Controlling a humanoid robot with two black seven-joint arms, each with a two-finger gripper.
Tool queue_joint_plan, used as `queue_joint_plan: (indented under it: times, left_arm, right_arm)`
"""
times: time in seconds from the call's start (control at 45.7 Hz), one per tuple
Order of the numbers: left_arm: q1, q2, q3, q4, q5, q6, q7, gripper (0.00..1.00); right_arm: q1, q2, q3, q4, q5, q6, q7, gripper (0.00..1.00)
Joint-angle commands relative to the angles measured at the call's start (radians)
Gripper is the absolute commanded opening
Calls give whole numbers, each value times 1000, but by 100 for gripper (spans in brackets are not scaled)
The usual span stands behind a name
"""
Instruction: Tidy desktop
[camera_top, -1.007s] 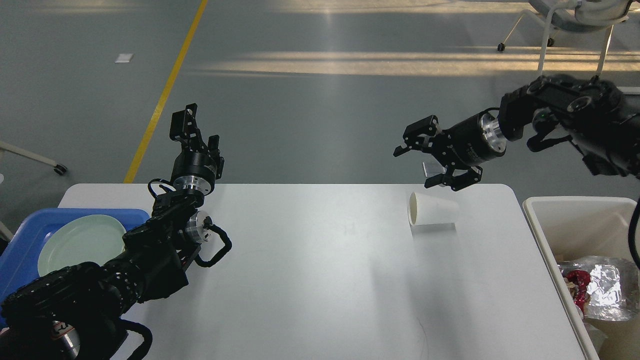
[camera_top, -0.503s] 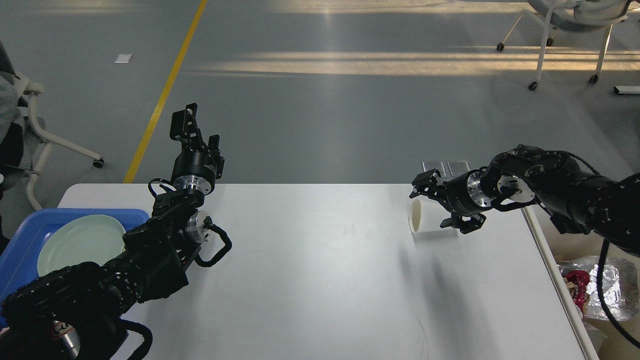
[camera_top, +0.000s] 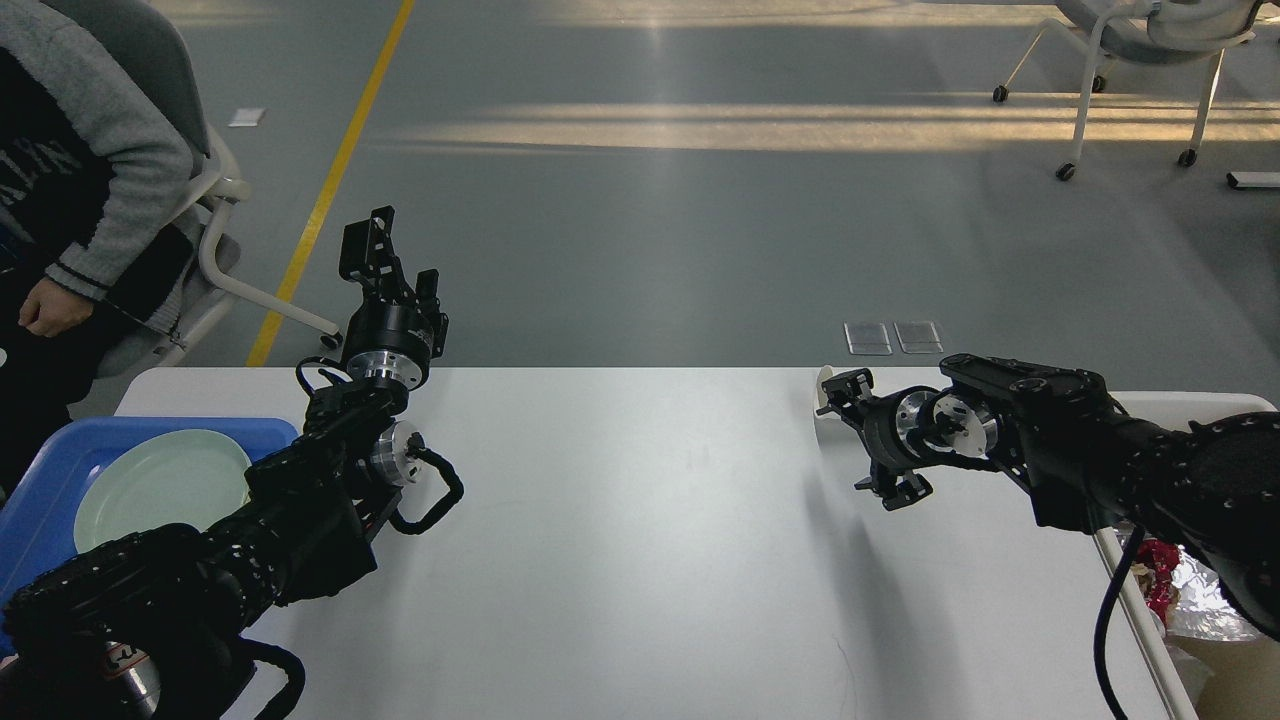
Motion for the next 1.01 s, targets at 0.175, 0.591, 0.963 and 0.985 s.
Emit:
queue_joint_plan:
  times: [0.175, 0.591, 0.963, 0.985]
  left_arm:
    - [0, 0, 0, 0, 0, 0, 0, 98]
    - [0, 0, 0, 0, 0, 0, 0, 98]
    - [0, 0, 0, 0, 0, 0, 0, 98]
    - [0, 0, 0, 0, 0, 0, 0, 98]
  right_arm:
    - [-55, 21, 194, -43, 0, -99, -1, 99]
    - [-101, 60, 379, -121, 0, -126, -13, 98]
    - [-118, 90, 382, -191, 0, -152, -8, 97]
    - [-118, 95, 383, -195, 0, -159, -8, 97]
